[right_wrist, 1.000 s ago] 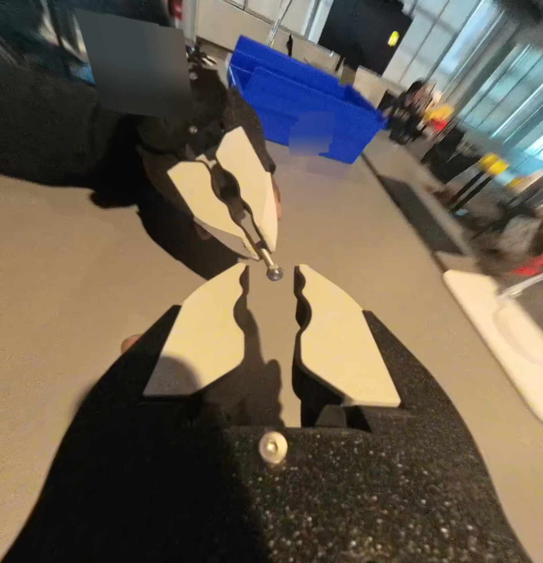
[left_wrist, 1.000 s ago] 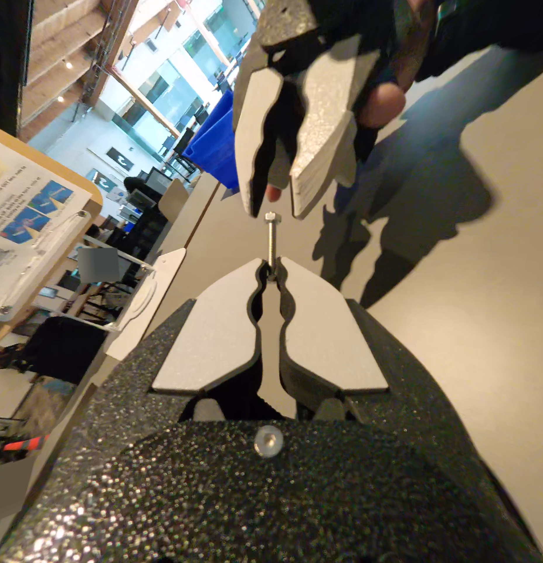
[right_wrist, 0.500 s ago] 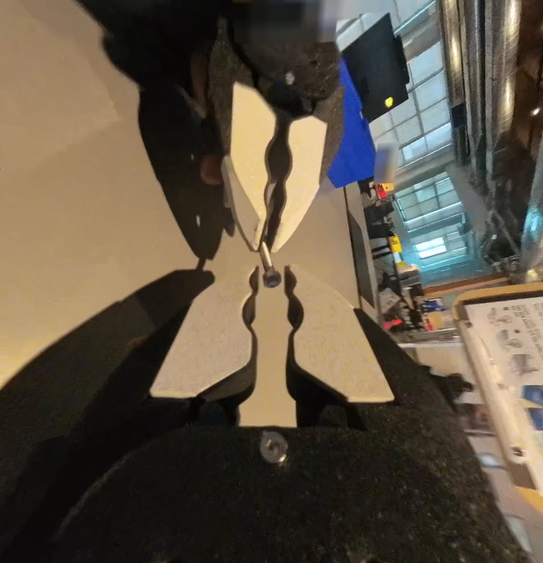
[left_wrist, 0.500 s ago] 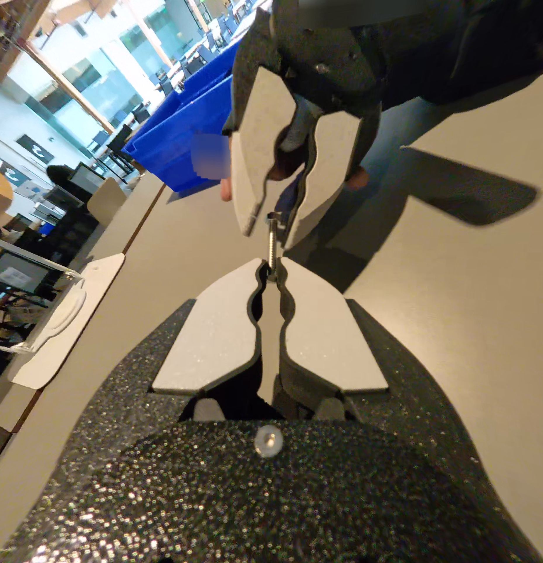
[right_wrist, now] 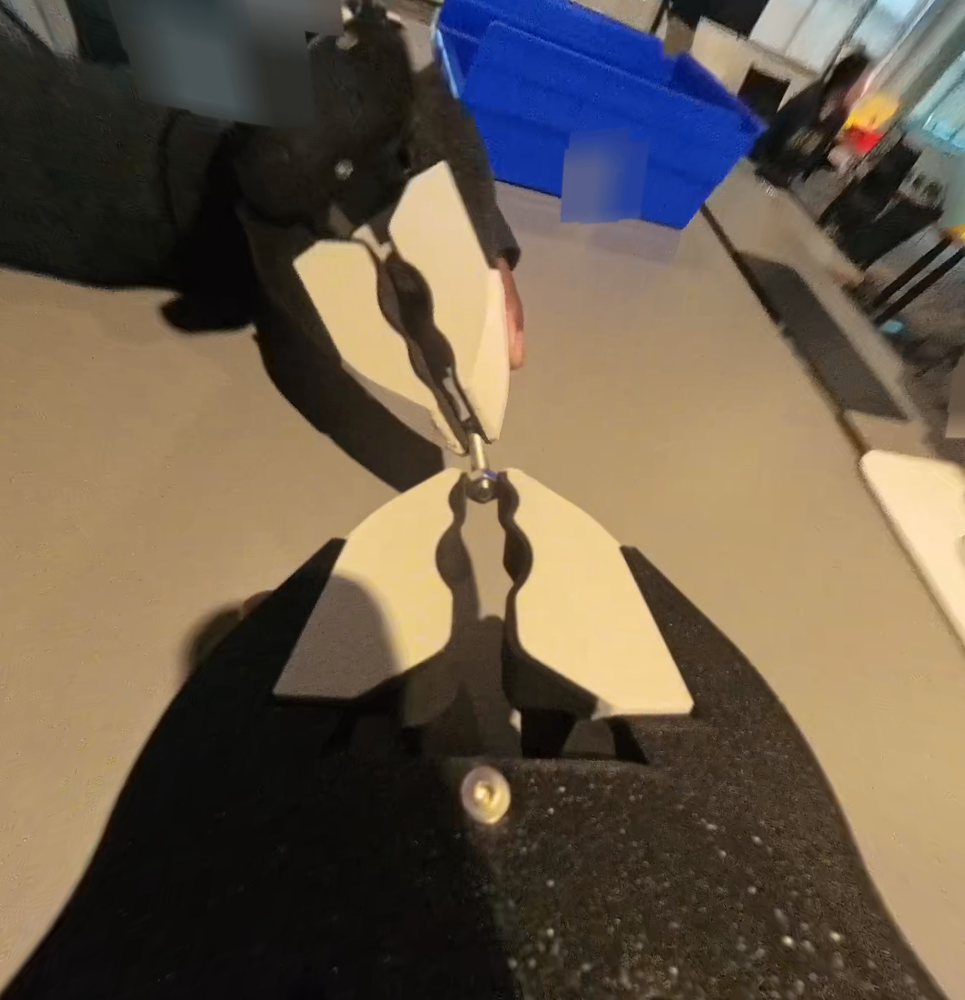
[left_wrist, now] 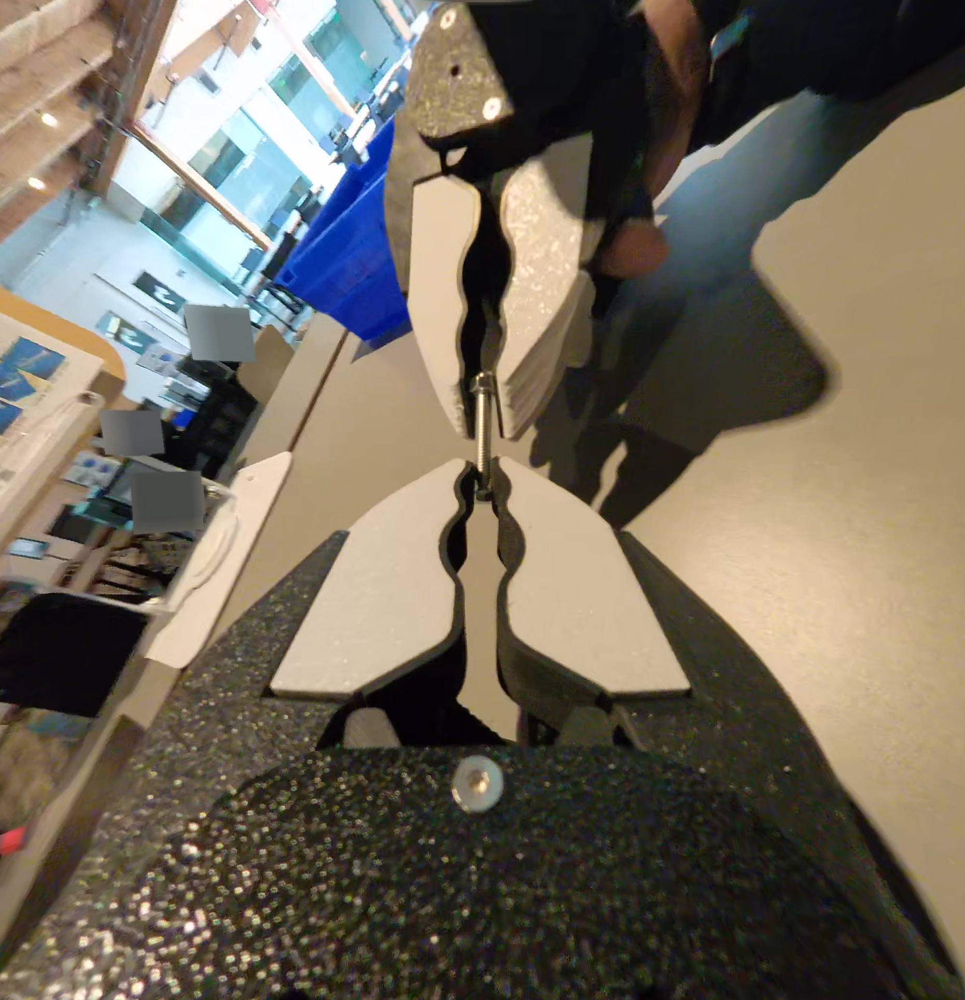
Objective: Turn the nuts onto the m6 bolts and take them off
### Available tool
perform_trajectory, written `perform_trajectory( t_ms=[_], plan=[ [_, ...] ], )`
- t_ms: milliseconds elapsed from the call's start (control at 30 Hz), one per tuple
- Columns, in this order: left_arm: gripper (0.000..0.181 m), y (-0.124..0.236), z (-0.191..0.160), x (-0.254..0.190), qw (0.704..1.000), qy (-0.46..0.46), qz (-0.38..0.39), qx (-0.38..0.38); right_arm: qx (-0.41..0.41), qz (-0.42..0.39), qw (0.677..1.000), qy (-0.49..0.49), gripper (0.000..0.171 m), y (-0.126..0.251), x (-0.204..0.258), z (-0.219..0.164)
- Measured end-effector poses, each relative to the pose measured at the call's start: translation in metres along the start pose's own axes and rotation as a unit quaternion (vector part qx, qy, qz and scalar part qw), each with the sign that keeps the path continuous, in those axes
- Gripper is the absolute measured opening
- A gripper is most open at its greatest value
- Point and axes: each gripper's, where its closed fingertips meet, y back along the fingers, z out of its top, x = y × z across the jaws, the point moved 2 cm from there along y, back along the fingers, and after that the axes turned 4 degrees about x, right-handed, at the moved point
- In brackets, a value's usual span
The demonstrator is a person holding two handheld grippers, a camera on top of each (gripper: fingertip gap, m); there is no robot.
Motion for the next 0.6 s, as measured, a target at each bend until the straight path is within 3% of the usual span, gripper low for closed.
perform_trajectory(
  t_ms=[67,133,167,200,267,367,600],
  plan=[
    [0.005,0.0,0.0,-0.005,0.998,0.043,-0.041,-0.009,0.005,-0.037,0.991,0.13,0.011,0.0,0.004,-0.003],
    [0.005,-0.001,-0.002,-0.013,0.992,0.084,-0.089,-0.008,0.018,-0.083,0.956,0.281,0.011,0.0,0.008,-0.008],
    [0.005,-0.001,-0.003,-0.014,0.992,0.086,-0.097,-0.003,0.025,-0.093,0.946,0.309,0.011,-0.001,0.009,-0.009],
    [0.005,0.0,-0.002,-0.013,0.991,0.089,-0.095,-0.005,0.022,-0.09,0.949,0.301,0.012,-0.001,0.01,-0.009],
    [0.005,0.002,0.001,-0.007,0.992,0.098,-0.075,-0.023,0.002,-0.083,0.965,0.25,0.032,0.001,0.008,-0.003],
    [0.005,0.005,0.004,0.004,0.996,0.074,-0.027,-0.032,-0.006,-0.065,0.99,0.127,0.04,0.006,0.0,0.003],
    [0.005,0.003,0.0,0.01,0.999,-0.013,0.041,0.004,-0.033,0.016,0.992,-0.122,0.026,0.006,-0.01,0.011]
  ],
)
